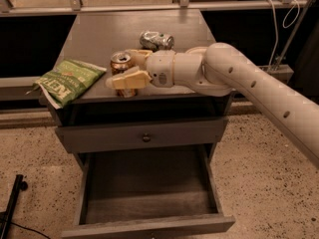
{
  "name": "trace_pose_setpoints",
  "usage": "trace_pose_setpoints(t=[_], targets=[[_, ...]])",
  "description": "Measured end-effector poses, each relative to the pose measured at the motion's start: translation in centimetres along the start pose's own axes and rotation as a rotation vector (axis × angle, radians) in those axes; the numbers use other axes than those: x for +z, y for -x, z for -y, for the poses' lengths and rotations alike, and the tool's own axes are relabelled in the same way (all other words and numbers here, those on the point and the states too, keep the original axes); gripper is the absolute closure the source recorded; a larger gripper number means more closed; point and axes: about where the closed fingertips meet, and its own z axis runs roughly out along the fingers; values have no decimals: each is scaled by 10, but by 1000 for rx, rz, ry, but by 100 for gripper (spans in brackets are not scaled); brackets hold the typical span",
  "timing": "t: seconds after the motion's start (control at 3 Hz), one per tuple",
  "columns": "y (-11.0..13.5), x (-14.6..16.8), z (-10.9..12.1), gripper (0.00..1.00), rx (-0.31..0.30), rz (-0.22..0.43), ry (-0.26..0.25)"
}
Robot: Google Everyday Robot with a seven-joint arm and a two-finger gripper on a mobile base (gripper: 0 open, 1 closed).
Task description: Place orange can into middle drawer
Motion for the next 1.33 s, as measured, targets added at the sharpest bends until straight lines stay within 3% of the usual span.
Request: trace_pose_setpoints(t=[0.33,0.67,1.0,1.33], targets=[[-6,3,-1,43,24,-15,21],[-1,4,-3,66,32,67,50],[23,13,-24,89,0,157,163],[51,-4,-76,100,-12,193,296]])
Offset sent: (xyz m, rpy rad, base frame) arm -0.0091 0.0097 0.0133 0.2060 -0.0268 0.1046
